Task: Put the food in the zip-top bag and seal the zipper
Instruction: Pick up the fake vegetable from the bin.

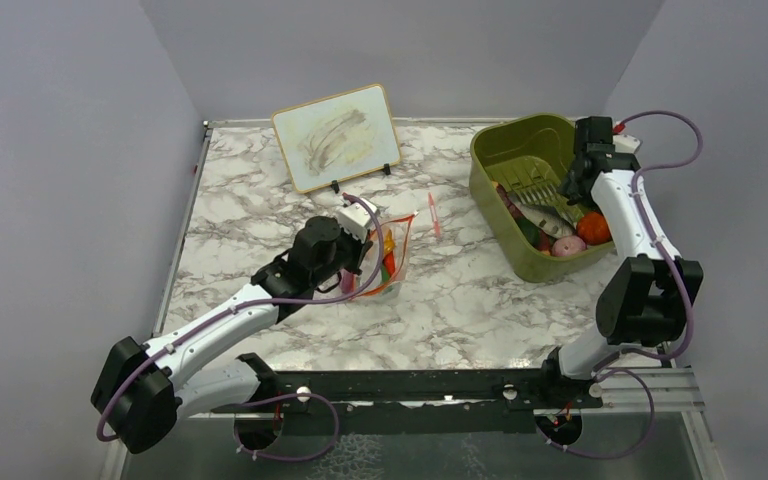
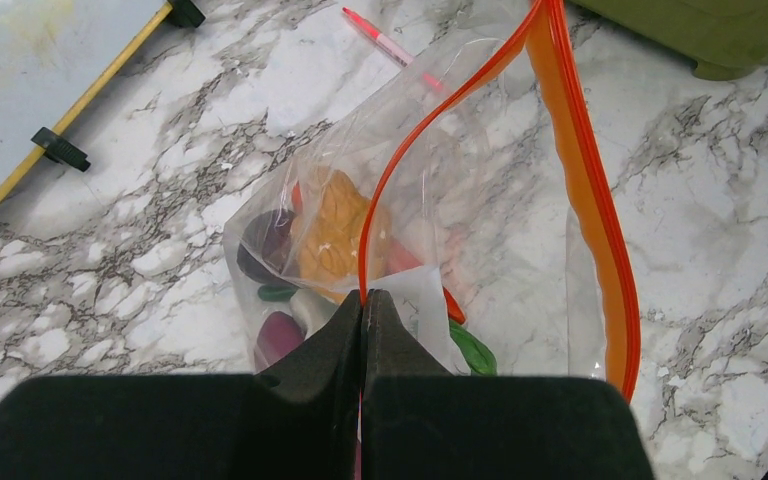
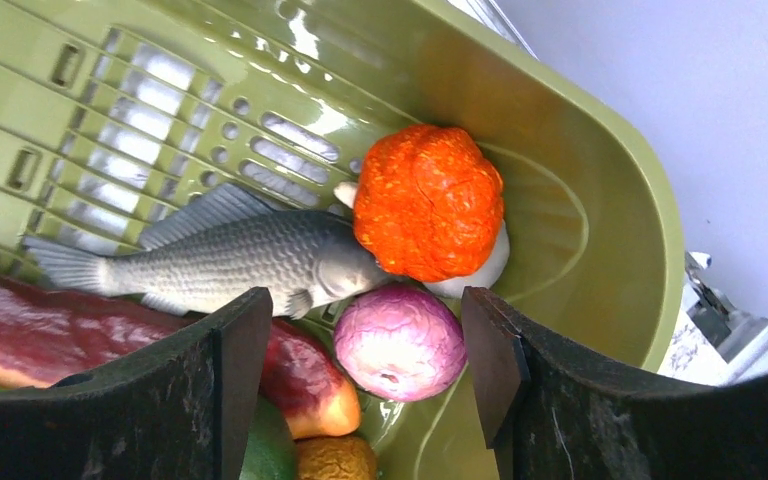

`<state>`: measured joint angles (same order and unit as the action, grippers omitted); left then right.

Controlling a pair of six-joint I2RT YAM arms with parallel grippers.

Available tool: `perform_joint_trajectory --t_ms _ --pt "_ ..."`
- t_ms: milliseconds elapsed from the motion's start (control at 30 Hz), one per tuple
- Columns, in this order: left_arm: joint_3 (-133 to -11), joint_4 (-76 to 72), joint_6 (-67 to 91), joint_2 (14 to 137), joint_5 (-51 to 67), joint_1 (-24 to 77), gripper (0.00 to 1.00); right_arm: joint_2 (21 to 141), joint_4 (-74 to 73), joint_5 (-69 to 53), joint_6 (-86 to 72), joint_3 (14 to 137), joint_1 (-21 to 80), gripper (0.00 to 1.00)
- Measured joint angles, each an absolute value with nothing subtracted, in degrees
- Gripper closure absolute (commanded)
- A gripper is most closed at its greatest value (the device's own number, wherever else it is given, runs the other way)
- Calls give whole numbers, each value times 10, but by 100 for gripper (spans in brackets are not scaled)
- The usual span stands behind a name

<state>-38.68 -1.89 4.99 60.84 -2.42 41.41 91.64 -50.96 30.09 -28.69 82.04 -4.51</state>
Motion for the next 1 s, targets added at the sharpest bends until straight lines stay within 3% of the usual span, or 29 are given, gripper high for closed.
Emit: perform_joint_trajectory --t_ms 467,533,667,767,933,1000 --pt "-379 -8 50 611 -48 417 100 991 -497 402 -304 798 -54 15" --pt "-379 -8 50 612 -50 417 100 997 -493 405 -304 798 -54 6" --pt "-379 -7 50 616 -55 417 100 1025 -487 406 -304 795 -54 6" --pt "-379 -7 46 618 -57 417 100 1039 -486 407 -302 791 -54 10" --pt "-379 -6 45 621 -59 417 100 1040 -467 406 -285 787 -56 40" --pt "-379 -6 45 622 -59 417 100 1038 -458 406 -276 782 -57 48"
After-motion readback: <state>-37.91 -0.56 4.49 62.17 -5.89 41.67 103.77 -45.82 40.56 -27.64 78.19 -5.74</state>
